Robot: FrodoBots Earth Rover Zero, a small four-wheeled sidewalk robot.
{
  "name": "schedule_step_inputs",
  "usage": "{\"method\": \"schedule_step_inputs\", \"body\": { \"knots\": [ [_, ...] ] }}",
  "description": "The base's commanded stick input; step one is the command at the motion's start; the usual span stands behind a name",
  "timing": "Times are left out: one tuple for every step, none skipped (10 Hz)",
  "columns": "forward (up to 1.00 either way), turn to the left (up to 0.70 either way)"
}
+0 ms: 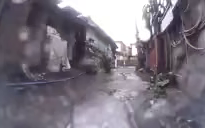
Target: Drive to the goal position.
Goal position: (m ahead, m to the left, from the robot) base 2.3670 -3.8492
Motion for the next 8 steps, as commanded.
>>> {"method": "schedule_step_inputs", "body": {
  "knots": [
    [0.7, -0.14],
    [0.7, 0.0],
    [0.7, -0.12],
    [0.7, -0.19],
    [0.7, 0.0],
    [0.7, 0.0],
    [0.7, 0.0],
    [0.7, 0.0]
  ]
}}
